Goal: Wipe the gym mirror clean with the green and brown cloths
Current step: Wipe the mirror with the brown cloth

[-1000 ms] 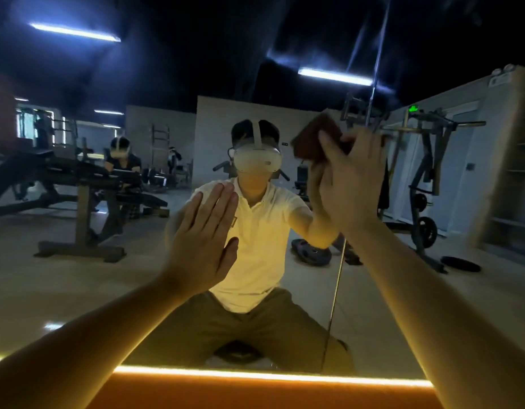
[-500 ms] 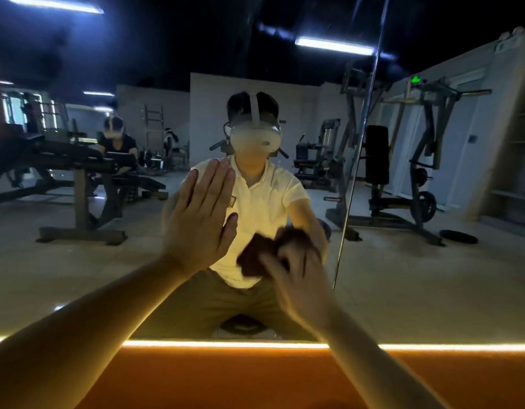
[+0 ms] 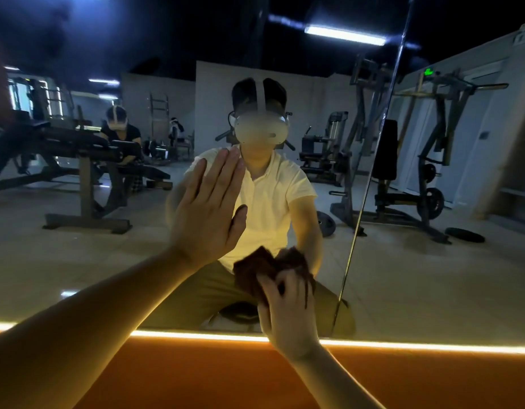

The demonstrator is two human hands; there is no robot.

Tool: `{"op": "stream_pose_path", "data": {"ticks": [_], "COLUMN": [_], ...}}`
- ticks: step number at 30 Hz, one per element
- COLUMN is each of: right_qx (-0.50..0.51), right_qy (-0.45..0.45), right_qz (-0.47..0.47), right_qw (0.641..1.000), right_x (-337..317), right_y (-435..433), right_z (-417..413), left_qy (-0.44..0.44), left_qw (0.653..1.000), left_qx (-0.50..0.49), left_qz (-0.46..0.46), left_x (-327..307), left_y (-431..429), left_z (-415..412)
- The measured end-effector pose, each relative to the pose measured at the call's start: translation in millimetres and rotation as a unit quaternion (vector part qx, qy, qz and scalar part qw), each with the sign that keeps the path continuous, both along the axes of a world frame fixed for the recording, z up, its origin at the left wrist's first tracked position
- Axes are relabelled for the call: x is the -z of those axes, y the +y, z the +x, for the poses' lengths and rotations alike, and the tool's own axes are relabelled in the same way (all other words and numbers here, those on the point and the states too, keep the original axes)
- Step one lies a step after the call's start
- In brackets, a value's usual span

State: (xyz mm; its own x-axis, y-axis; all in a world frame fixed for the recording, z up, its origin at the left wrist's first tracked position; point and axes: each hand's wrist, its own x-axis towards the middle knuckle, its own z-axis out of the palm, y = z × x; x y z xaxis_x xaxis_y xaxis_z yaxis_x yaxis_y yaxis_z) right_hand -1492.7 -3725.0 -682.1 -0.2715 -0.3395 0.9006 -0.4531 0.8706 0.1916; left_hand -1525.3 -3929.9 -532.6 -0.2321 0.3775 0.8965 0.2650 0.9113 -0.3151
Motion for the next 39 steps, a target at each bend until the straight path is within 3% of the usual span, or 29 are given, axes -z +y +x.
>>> {"op": "stream_pose_path", "data": {"ticks": [3,4,9,12,14,17,19,21,23,27,29,31,33,36,38,39], "right_qx": [-0.023,-0.023,0.019,0.009,0.015,-0.032,-0.059,-0.061,-0.07,0.026,0.047,0.03,0.001,-0.015,-0.003,-0.012], "right_qy": [0.077,0.109,0.136,0.131,0.095,0.06,0.038,0.016,0.028,0.181,0.179,0.158,0.115,0.1,0.102,0.076], "right_qz": [0.126,0.123,-0.149,-0.208,-0.155,0.011,0.163,0.23,0.173,-0.009,-0.148,-0.223,-0.144,0.107,0.23,0.239], "right_qw": [0.989,0.986,0.979,0.969,0.983,0.998,0.984,0.971,0.982,0.983,0.971,0.961,0.983,0.989,0.968,0.968], "right_x": [-22,-46,-222,-235,-178,-85,-76,-112,-176,-314,-343,-329,-282,-219,-233,-253], "right_y": [15,18,2,-29,-55,-69,-60,-55,-53,-52,-61,-91,-117,-113,-94,-83], "right_z": [-2,-6,-23,-23,-17,-7,-9,-10,-15,-23,-29,-30,-25,-17,-12,-13], "left_qy": [-0.009,-0.004,-0.008,-0.015,-0.024,-0.011,0.006,0.013,0.015,0.02,0.032,0.037,0.036,0.033,0.032,0.038], "left_qw": [1.0,1.0,1.0,0.998,0.995,0.997,0.999,1.0,0.999,0.998,0.999,0.999,0.999,0.998,0.998,0.998], "left_qx": [0.006,0.009,0.02,0.066,0.094,0.069,0.031,-0.002,-0.02,-0.041,-0.032,-0.025,-0.01,0.043,0.057,0.058], "left_qz": [0.0,0.001,0.006,-0.016,-0.012,0.019,0.018,0.016,0.027,0.033,0.027,0.028,0.027,0.011,-0.002,0.001], "left_x": [-1,-1,-1,-5,-11,-31,-52,-74,-88,-89,-88,-87,-88,-88,-93,-99], "left_y": [1,1,0,-9,-27,-68,-92,-104,-107,-106,-108,-109,-109,-116,-124,-125], "left_z": [2,3,7,14,22,30,29,21,10,-3,-4,-6,-6,0,6,10]}}
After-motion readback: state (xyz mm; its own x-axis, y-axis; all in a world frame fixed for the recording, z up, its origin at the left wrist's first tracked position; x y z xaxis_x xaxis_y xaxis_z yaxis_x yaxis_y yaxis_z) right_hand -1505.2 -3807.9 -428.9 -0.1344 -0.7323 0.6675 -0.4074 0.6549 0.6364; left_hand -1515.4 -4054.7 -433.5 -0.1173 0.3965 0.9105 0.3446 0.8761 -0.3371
